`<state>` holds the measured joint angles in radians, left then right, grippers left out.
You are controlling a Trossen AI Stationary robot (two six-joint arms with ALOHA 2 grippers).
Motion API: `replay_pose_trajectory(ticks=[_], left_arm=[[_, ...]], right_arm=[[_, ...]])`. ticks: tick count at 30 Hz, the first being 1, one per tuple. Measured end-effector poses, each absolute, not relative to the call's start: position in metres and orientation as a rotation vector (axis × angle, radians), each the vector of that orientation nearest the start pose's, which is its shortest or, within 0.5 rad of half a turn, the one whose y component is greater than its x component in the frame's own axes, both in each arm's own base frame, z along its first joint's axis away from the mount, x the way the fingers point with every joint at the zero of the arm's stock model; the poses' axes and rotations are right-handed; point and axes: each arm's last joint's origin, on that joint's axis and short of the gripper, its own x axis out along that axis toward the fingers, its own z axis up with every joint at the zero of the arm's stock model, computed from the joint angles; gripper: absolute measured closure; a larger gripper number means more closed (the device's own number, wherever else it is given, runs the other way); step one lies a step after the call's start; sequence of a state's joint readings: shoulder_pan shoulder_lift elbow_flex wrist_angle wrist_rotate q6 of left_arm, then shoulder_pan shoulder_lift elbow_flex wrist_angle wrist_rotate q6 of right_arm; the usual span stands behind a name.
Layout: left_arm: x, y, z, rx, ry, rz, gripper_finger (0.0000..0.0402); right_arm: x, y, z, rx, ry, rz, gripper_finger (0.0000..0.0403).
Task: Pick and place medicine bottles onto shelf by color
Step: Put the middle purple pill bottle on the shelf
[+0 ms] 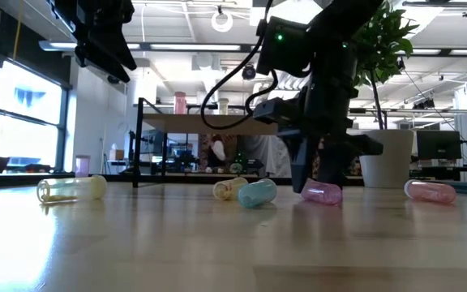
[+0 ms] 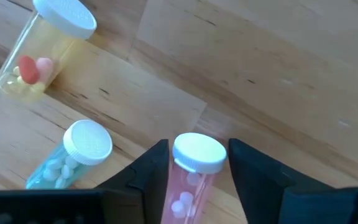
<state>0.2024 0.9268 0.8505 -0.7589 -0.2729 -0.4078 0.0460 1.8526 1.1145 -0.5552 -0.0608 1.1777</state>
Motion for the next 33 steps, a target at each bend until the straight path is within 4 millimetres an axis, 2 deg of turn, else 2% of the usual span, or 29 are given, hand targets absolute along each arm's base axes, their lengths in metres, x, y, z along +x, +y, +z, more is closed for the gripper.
replay_pose_trajectory(ticks=[7,14,23,29,33], left_arm=[[0.169,0.043,0.285,-0.347,0.738,0.612,0.0145],[0.169,0.043,0.285,-0.347,0.738,0.612,0.0145],[0.17,0.043,0.285,-0.337,0.739,0.608,0.0145],[0.17,0.043,0.286,-0.33,0.731,0.605,0.0145],[0.171,0.043,0.286,-0.33,0.725,0.604,0.0145]], right_arm=[[0.341,0.018,0.144,1.02,1.185,-0.682,0.03],[0.34,0.018,0.149,1.019,1.188,-0.649,0.03],[0.333,0.019,0.188,0.978,1.039,-0.62,0.0298],[0.329,0.021,0.218,0.884,0.806,-0.656,0.0298],[0.334,0.019,0.233,0.816,0.617,-0.682,0.0298]])
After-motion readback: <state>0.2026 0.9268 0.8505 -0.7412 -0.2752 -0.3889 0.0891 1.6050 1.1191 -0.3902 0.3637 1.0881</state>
